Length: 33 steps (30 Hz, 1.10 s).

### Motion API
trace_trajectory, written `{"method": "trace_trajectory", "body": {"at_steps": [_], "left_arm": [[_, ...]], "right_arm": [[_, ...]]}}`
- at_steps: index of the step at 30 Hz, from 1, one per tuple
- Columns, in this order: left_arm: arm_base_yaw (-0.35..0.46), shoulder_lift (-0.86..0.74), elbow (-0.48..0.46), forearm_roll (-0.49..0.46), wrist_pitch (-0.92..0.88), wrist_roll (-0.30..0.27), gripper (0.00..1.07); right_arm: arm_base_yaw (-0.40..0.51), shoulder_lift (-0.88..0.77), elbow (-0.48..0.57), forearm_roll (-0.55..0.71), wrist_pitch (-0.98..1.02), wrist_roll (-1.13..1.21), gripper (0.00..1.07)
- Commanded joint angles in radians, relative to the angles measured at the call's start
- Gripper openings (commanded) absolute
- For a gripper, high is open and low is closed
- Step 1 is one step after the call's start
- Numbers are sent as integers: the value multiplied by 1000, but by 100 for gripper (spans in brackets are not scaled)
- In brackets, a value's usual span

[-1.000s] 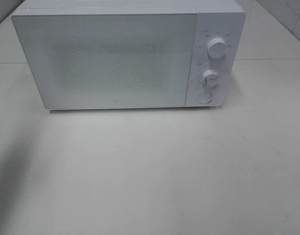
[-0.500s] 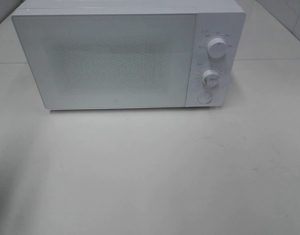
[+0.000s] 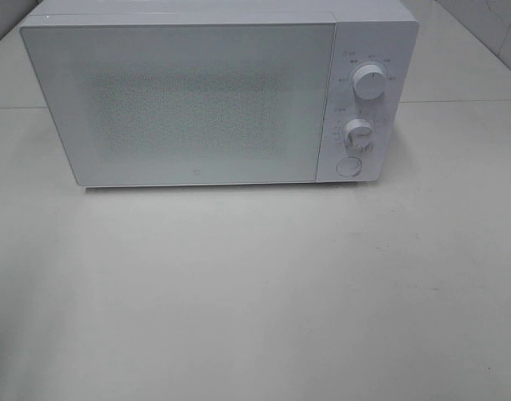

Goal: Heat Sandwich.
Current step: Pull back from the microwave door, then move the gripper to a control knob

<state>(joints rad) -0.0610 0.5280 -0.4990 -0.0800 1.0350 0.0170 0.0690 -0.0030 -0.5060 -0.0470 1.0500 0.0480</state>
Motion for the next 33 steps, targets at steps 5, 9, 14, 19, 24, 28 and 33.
{"method": "trace_trajectory", "body": {"at_steps": [5,9,14,19,24,28,33], "left_arm": [[3,-67,3,10,1,-4,101],[3,-103,3,10,1,-4,101],[25,-209,3,10,1,-4,101],[80,-354,3,11,0,-4,101],[81,-503,3,11,0,-4,101],[81,-563,3,11,0,-4,101],[81,-562,3,10,-1,-4,101]], "right_arm": [[-5,-26,2,0,-9,-10,75],[-5,-26,2,0,-9,-10,75],[-5,-26,2,0,-9,-10,75],[-5,-26,2,0,-9,-10,75],[-5,-26,2,0,-9,-8,75],[-5,-26,2,0,-9,-7,75],[-5,-26,2,0,-9,-7,75]]}}
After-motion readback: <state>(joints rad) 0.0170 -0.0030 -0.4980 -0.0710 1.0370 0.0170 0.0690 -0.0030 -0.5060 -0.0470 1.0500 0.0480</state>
